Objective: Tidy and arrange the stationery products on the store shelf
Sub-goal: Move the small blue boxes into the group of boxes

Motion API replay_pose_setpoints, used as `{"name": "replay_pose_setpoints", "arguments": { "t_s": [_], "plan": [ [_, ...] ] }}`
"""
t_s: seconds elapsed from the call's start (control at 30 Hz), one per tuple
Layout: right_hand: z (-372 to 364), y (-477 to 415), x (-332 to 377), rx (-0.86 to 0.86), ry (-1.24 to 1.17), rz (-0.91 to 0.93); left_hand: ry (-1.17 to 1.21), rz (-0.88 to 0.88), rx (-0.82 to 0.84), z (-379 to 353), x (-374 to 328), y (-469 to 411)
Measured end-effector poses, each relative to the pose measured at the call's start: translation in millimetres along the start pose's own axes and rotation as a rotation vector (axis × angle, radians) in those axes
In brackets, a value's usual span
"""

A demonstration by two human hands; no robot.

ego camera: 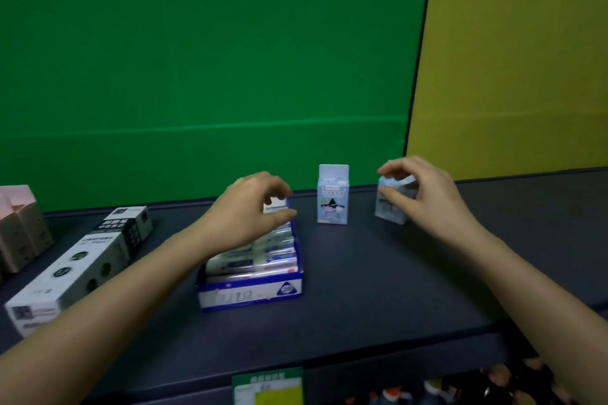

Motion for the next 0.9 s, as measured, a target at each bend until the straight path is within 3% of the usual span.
{"name": "replay_pose_setpoints", "arguments": {
  "t_s": [0.13,0.27,0.5,0.6,0.7,0.9],
  "plan": [
    [18.1,-10.6,-58.9,-0.079,-0.015,-0.203,0.146,0.133,0.101,-36.1,-10.3,-37.9],
    [-2.1,-13.4,-97.4,0.073,-0.141,-0.391,0.500,0.341,0.217,-68.9,-7.5,-63.5],
    [-26.6,-12.8,-121.2,0.184,-0.372,-0.451,0.531,0.374,0.318,-93.7,-0.3,-76.3],
    [-30.9,-18.7,-123.6,0.194,-0.320,-0.420,0.482,0.324,0.293,-86.8,-3.9,-72.2],
    [-35.0,-27.5,-102.3,0.279,-0.379,-0.345,0.560,0.368,0.104,-61.2,1.8,-62.2],
    [-13.2,-37.2,-54.2,0.305,-0.572,-0.185,0.640,0.332,-0.102,-0.5,-13.7,-33.3]
  ]
}}
Point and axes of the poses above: each hand's wrist, its own y-axis away from the middle knuckle, its own z-axis out of the back of the hand, x = y × z, the point moved 8 cm from there along -y, towards the middle knuckle, and after that the axes turned 10 degrees about -y, right-handed, at the moved point
